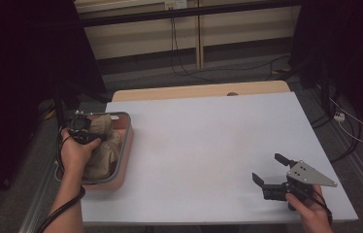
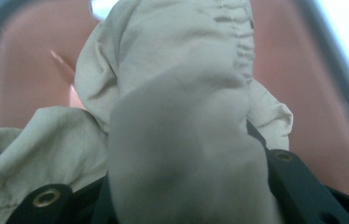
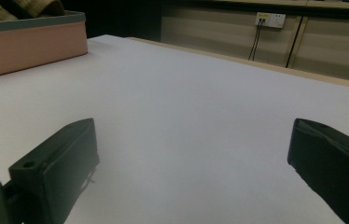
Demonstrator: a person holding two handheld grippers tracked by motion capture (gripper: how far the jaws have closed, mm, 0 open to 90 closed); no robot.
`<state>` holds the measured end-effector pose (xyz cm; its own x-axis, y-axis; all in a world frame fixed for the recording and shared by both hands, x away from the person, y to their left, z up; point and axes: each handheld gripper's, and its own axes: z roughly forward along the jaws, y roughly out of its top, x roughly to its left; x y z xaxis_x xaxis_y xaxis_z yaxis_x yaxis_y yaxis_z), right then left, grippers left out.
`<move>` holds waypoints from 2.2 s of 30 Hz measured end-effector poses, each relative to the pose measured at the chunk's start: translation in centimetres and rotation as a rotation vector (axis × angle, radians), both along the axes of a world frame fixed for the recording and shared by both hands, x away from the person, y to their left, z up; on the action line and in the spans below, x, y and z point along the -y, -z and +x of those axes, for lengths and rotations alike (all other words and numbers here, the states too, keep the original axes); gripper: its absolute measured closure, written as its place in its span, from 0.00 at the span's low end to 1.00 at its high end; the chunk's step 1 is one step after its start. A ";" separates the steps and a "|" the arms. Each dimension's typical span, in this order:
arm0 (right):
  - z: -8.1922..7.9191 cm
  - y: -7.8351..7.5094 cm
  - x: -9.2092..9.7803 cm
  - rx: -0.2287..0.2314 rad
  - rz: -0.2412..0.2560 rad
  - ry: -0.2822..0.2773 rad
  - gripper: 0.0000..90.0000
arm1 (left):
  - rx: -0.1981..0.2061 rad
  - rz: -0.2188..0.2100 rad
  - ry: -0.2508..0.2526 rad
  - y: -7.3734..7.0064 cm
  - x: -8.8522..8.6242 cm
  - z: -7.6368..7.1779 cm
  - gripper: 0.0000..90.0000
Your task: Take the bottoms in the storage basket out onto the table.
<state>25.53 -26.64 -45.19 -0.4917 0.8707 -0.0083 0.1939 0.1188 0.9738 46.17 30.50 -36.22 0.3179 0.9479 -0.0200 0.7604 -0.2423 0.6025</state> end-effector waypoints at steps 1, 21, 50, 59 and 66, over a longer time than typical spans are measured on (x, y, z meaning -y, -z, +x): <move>0.0 0.0 0.0 0.000 0.000 0.000 0.01 | 0.000 0.000 0.000 0.0 0.0 0.0 0.71; 0.0 -0.1 0.0 -0.001 -0.003 0.001 0.01 | 0.104 -0.069 0.129 -10.6 5.4 -0.9 0.71; 0.0 -0.1 0.1 0.003 -0.002 -0.001 0.01 | 0.081 -0.200 0.368 -7.9 16.6 -2.3 0.70; 0.2 0.0 -0.2 -0.003 -0.014 -0.009 0.01 | 0.077 -0.232 0.427 -4.2 19.5 -3.1 0.69; 0.4 0.0 -0.4 -0.005 -0.022 -0.013 0.01 | 0.089 -0.265 0.503 -2.0 22.0 -3.9 0.67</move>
